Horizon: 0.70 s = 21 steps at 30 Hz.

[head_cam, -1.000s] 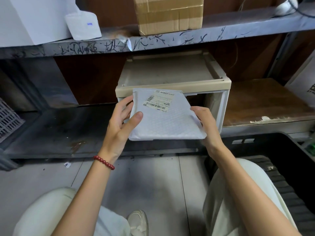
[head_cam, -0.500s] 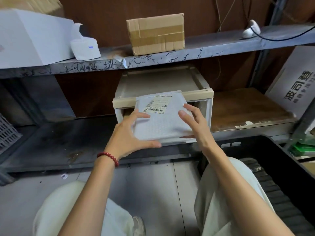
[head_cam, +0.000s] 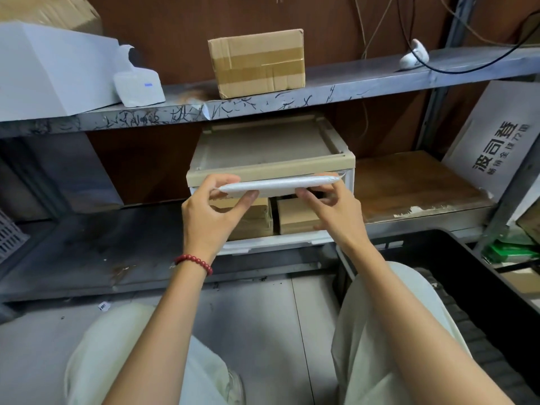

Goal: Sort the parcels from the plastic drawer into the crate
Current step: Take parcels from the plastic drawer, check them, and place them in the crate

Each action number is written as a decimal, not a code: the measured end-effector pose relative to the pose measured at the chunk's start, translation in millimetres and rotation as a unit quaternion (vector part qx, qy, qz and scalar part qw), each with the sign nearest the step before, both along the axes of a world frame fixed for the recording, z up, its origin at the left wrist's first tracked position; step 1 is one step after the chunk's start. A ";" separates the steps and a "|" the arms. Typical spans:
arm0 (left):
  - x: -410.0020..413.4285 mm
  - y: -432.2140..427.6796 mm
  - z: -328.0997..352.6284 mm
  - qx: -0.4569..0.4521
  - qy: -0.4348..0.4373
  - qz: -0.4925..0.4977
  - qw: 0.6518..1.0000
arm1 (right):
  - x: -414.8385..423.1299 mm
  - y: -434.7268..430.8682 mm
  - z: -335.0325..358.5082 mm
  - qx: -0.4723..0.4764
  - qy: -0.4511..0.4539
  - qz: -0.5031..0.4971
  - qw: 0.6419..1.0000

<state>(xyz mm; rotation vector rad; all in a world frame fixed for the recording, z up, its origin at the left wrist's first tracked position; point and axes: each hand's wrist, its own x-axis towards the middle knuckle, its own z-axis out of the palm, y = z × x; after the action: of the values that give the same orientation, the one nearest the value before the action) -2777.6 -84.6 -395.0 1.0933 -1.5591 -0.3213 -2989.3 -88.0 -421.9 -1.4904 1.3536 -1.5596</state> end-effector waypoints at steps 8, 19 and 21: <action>-22.6 -6.5 3.1 0.045 0.052 0.032 0.997 | 0.2 -19.2 -19.2 -0.005 0.044 -0.049 0.998; -97.8 -48.3 -3.9 0.056 0.245 -0.054 0.966 | -77.5 -4.5 -45.9 0.089 -0.034 -0.010 0.995; -113.8 -61.9 -15.6 0.101 0.272 -0.082 0.953 | -96.7 0.6 -60.0 0.109 -0.042 -0.026 0.993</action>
<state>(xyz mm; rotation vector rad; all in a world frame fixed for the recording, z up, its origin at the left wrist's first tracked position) -2891.4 -146.6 -410.6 0.9249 -1.1352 -0.8370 -3086.0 -87.4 -481.9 -1.2541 1.4724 -1.4371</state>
